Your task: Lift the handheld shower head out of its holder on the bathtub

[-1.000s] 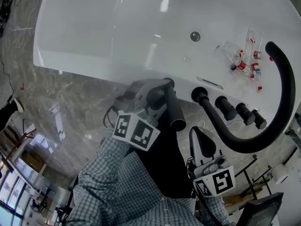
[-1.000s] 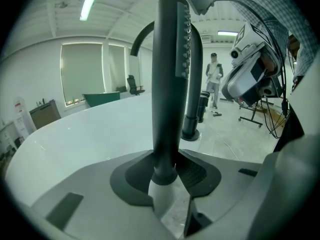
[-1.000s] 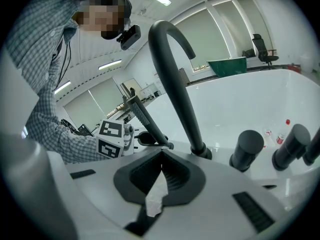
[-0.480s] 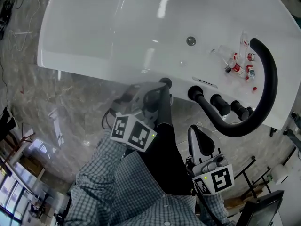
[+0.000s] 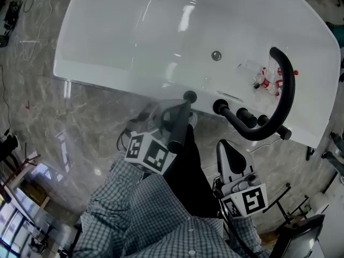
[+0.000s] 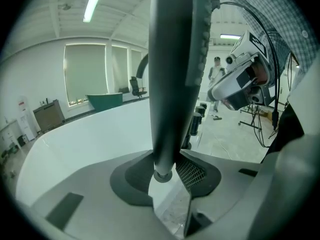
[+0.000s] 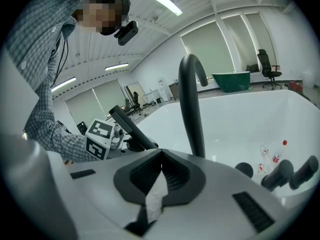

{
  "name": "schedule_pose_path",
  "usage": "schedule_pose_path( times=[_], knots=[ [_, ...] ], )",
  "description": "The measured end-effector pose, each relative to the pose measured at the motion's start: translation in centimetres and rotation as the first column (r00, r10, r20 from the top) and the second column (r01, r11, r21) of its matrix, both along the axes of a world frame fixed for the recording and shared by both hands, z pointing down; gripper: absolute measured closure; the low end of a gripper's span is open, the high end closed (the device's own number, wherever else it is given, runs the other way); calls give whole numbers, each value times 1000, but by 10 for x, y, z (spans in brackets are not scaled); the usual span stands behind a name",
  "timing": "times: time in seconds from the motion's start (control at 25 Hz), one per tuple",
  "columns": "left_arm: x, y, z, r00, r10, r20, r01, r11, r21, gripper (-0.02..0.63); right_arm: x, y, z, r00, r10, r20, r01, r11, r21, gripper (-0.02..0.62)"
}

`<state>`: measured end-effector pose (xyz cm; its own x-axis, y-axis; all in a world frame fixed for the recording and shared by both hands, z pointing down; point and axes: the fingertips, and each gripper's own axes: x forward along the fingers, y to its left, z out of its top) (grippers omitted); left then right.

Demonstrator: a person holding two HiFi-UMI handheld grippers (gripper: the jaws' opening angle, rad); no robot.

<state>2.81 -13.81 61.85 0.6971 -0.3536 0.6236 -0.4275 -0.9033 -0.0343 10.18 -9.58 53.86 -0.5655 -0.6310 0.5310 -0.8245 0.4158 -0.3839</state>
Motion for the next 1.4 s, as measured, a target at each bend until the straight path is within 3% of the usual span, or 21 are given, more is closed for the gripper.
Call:
schedule_pose_path(
  times=[0.64, 1.4],
  knots=[
    [9, 7, -98, 999, 14, -47, -14, 1000, 0, 466, 12, -10, -73, 999, 37, -13, -35, 993, 116, 580],
    [2, 16, -211, 991, -76, -109, 75, 997, -12, 466, 32, -30, -167, 997, 77, -30, -66, 956, 286, 580]
  ],
)
